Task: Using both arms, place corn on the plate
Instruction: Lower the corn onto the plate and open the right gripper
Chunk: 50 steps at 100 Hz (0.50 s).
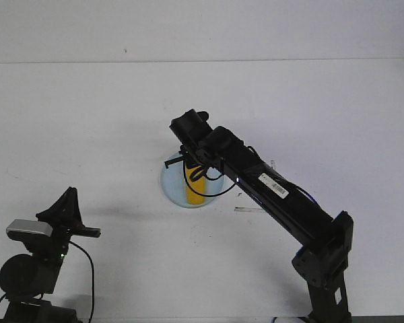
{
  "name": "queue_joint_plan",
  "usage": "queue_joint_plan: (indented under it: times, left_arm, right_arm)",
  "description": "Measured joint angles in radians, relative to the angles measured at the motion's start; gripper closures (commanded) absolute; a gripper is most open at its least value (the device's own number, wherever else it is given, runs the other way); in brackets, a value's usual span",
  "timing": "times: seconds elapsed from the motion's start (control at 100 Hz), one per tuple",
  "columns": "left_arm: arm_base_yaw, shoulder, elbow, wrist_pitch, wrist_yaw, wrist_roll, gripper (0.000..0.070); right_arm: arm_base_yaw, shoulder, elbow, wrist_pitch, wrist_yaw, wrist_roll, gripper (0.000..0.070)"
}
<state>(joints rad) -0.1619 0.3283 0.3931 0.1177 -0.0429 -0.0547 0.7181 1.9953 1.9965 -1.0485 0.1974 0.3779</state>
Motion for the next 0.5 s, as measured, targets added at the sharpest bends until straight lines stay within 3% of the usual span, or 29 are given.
queue_joint_plan:
  times: [0.25, 0.37, 0.5]
  left_arm:
    - [0.0, 0.0, 0.0, 0.0, 0.0, 0.0, 0.07]
    - [0.0, 0.0, 0.0, 0.0, 0.0, 0.0, 0.07]
    - [0.0, 0.0, 0.0, 0.0, 0.0, 0.0, 0.07]
  right_arm:
    - [-0.004, -0.13, -0.097, 0.145, -0.015, -0.229, 0.0687]
    - [-0.016, -0.236, -0.232, 0.285, -0.084, -0.35, 0.0687]
    - [-0.04, -0.374, -0.42, 0.455, -0.093, -0.409, 0.0687]
